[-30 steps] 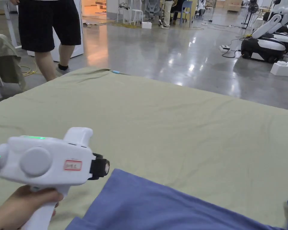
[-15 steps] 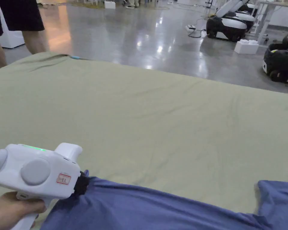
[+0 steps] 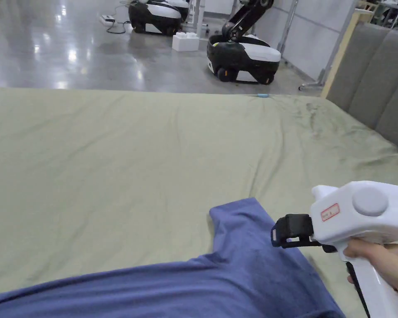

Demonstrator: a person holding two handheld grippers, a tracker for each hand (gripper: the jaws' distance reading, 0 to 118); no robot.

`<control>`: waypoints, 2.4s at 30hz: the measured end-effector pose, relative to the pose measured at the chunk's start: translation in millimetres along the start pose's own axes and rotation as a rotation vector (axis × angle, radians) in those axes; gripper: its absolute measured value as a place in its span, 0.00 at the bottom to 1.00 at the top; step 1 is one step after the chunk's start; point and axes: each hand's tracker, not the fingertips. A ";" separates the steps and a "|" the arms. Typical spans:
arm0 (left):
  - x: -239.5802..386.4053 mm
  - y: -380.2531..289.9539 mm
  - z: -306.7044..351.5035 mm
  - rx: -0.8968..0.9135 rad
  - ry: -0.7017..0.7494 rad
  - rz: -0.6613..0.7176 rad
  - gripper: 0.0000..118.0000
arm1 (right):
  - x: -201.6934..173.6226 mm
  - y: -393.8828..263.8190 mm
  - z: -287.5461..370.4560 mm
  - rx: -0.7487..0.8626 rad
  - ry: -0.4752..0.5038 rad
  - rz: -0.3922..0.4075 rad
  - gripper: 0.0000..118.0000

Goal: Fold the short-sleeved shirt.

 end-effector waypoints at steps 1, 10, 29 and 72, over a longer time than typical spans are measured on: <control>1.6 0.5 0.7 -0.005 0.004 -0.006 0.04 | -2.9 0.1 -7.4 -0.055 0.006 0.016 0.93; 6.9 4.8 7.6 -0.008 0.031 -0.004 0.04 | -41.3 3.1 -8.4 -0.127 -0.014 0.208 0.03; -20.7 -124.8 193.0 0.133 -0.151 0.143 0.04 | 1.6 -182.6 192.9 0.178 0.112 0.208 0.03; -121.9 -230.0 146.9 0.184 -0.616 0.645 0.85 | -23.3 -309.0 175.8 0.218 0.303 0.014 0.02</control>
